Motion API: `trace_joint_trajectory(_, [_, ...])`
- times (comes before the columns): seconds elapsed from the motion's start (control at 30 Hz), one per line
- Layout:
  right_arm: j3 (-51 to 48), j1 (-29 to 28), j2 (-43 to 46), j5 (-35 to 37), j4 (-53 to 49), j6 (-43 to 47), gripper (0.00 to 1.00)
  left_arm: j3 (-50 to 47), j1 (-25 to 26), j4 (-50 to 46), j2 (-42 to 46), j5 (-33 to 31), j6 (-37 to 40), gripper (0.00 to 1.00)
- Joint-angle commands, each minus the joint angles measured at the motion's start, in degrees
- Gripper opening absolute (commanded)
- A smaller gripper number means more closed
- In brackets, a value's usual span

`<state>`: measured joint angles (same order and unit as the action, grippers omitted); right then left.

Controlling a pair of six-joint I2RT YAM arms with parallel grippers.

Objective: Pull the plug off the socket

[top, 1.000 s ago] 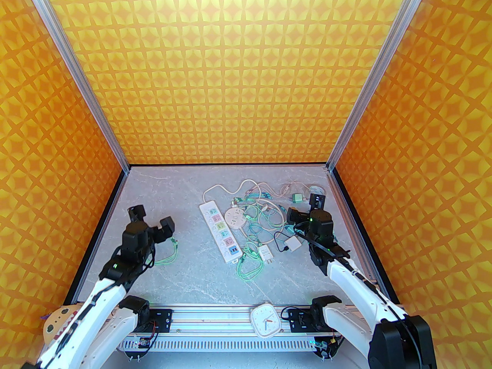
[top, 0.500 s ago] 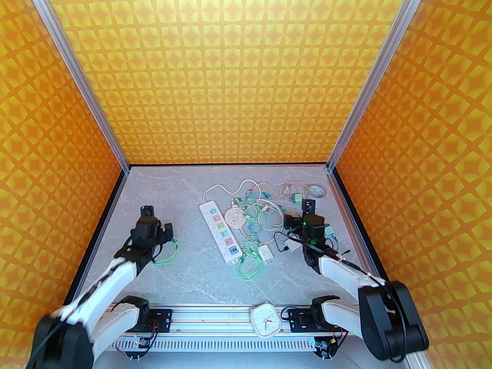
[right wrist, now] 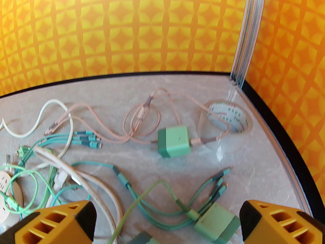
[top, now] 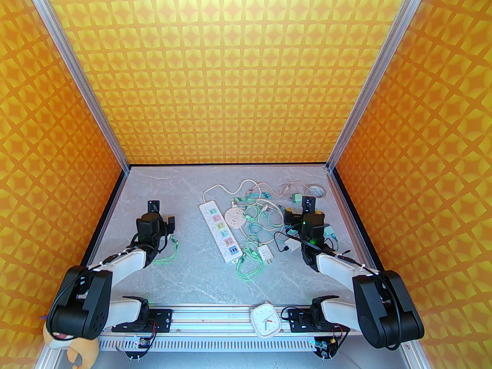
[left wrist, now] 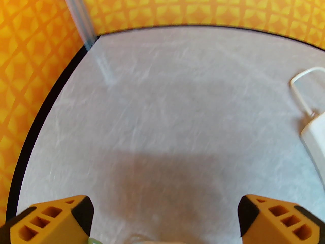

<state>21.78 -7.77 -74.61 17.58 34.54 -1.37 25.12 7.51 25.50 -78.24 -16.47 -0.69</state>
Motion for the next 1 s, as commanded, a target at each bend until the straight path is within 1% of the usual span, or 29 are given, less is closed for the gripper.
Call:
trace_joint_trajectory(0.0, [-0.21, -0.23, -2.07, 0.53, 5.43, 1.79, 0.99, 2.33, -1.45, 6.45, -3.16, 4.5, 4.19, 0.99])
trace_joint_trajectory(0.03, [-0.72, -0.23, -3.24, -0.09, 7.35, 2.4, 0.99, 3.24, -1.96, 6.12, -4.13, 5.01, 4.81, 0.99])
trace_joint_trajectory(0.1, [-2.48, -0.23, -7.4, -0.09, 15.0, 2.77, 0.98, 3.48, -2.98, 7.85, -5.07, 6.73, 6.44, 0.99])
trace_joint_trajectory(0.2, [-4.01, -0.23, -14.44, -1.16, 26.14, 4.46, 0.99, -0.14, -5.19, 17.73, -7.03, 8.7, 6.05, 0.99])
trace_joint_trajectory(0.27, [-2.25, -0.14, -12.62, -1.0, 19.82, 3.57, 0.98, -0.93, -7.45, 19.0, -7.86, 10.17, 3.47, 0.99])
trace_joint_trajectory(0.3, [-0.75, -0.14, -12.02, -0.93, 15.61, 2.92, 0.99, -1.54, -8.63, 21.12, -8.51, 12.17, 2.43, 0.99])
trace_joint_trajectory(0.33, [-0.32, 0.14, -12.25, -1.64, 14.97, 2.85, 0.98, -2.3, -9.65, 21.94, -9.48, 13.4, 1.68, 0.99])
trace_joint_trajectory(0.37, [-0.34, 0.46, -12.52, -1.86, 15.61, 2.71, 0.98, -3.73, -9.86, 27.26, -11.07, 13.92, 1.8, 0.99])
trace_joint_trajectory(0.4, [-0.14, 0.72, -12.32, -2.18, 15.03, 2.47, 0.98, -4.25, -10.05, 27.68, -10.47, 14.01, 1.48, 0.99])
trace_joint_trajectory(0.43, [-0.07, 0.82, -12.24, -2.29, 14.6, 2.32, 0.98, -3.92, -10.29, 25.72, -10.05, 14.05, 1.14, 0.99])
trace_joint_trajectory(0.47, [-0.12, 0.83, -12.39, -2.29, 14.92, 2.42, 0.98, -4.11, -10.45, 27.33, -10.66, 14.01, 1.13, 0.99])
trace_joint_trajectory(0.53, [-0.07, 0.83, -12.35, -2.29, 14.79, 2.41, 0.99, -4.34, -10.69, 26.89, -10.09, 14.45, 0.82, 0.99])
trace_joint_trajectory(0.57, [-0.07, 0.83, -12.36, -2.29, 14.77, 2.42, 0.98, -5.1, -10.69, 29.02, -10.52, 14.49, 0.93, 0.99])
trace_joint_trajectory(0.73, [-0.07, 0.83, -12.38, -1.76, 14.85, 2.19, 0.99, -3.97, -10.67, 26.54, -10.35, 13.28, 0.67, 0.99])
trace_joint_trajectory(0.97, [-0.13, 0.83, -12.34, -1.76, 14.85, 2.24, 0.98, -3.82, -10.5, 26.36, -10.38, 13.26, 0.88, 0.99])
